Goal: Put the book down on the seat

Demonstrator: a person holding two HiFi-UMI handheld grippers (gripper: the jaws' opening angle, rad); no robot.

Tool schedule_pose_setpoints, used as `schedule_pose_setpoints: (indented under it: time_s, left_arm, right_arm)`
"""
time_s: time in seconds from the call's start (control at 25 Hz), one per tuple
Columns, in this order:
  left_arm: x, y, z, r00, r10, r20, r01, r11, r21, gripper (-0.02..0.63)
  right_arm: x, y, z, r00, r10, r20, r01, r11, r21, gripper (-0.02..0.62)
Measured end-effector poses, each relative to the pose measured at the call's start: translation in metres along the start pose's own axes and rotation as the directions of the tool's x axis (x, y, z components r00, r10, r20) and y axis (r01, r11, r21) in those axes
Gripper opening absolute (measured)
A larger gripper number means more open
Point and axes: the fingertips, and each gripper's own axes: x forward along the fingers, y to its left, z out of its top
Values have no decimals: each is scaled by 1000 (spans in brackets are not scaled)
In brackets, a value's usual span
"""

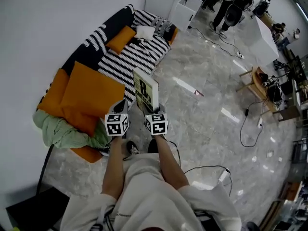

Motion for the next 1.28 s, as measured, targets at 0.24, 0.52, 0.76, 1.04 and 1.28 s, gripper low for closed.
schedule_pose_setpoints:
  time_s: [0.24,0.52,0.76,1.04,1.28]
  left_arm:
    - [-6,6,-9,1000,-10,-14,10,1000,-11,9]
    - [1,9,-2,1000,-18,-10,17,999,-34,9]
    - [1,11,13,1000,-4,14,5,1000,-19,9]
    - [17,7,14,1000,-21,-12,21,1000,-11,9]
    - [34,11,18,999,-21,-39,21,1000,9,9]
  right_arm:
    - [1,5,-7,1000,-13,-9,13,1000,27,160]
    - [17,-1,-12,999,18,-48,-16,999,38,160]
    - [22,-6,3,999,26,-38,-24,997,67,160]
    - [36,-3,-1,995,59,-79,-54,996,74,160]
    - [45,-14,7,996,50,-68,-44,995,95,160]
